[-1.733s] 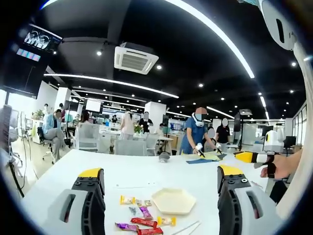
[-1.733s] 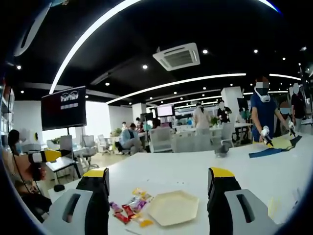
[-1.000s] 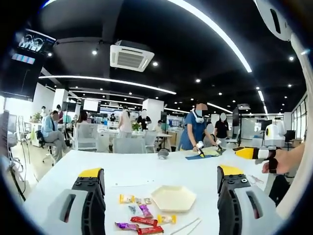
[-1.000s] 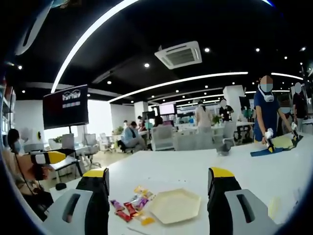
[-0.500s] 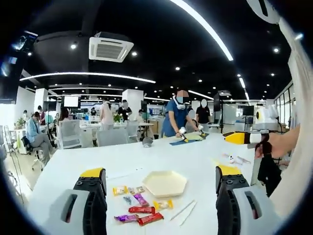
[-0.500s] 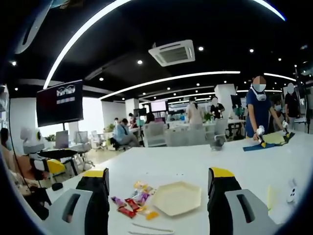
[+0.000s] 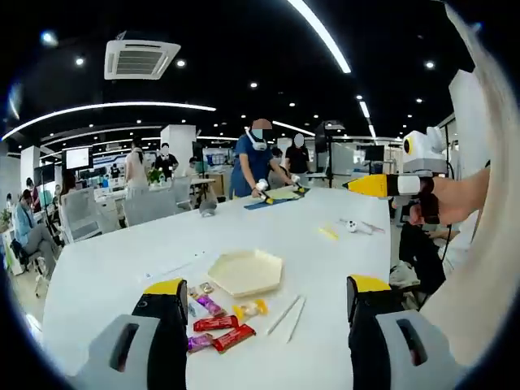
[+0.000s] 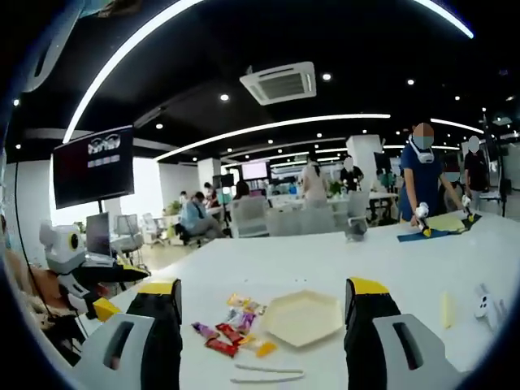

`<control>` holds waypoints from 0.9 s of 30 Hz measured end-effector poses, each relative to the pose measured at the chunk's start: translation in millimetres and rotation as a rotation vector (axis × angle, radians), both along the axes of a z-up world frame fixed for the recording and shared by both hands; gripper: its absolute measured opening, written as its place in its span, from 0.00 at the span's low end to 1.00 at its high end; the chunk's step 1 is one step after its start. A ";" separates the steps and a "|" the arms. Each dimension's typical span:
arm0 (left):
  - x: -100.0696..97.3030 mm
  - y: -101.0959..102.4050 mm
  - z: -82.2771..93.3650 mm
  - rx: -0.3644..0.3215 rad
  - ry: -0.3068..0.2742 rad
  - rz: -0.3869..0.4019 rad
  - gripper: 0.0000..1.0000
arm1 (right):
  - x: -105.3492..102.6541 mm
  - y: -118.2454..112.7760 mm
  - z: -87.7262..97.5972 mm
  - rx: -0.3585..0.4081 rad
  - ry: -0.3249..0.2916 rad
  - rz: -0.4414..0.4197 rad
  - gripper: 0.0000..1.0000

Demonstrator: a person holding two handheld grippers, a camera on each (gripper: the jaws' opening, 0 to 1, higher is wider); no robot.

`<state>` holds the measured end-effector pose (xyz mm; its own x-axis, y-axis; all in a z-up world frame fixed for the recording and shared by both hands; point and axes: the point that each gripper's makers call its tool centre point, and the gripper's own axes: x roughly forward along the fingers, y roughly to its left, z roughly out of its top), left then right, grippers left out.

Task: Place the target food into the container with the food tongs after gripping and lifting it, then release it inside without dropping or visibly crushing the food.

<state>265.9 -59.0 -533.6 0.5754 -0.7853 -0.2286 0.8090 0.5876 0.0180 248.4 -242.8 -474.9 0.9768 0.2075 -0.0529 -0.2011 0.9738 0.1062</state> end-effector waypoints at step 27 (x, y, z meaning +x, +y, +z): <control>1.3 -58.6 -108.6 0.387 0.050 -0.078 0.76 | 34.0 -19.9 -28.1 0.007 0.093 0.254 0.70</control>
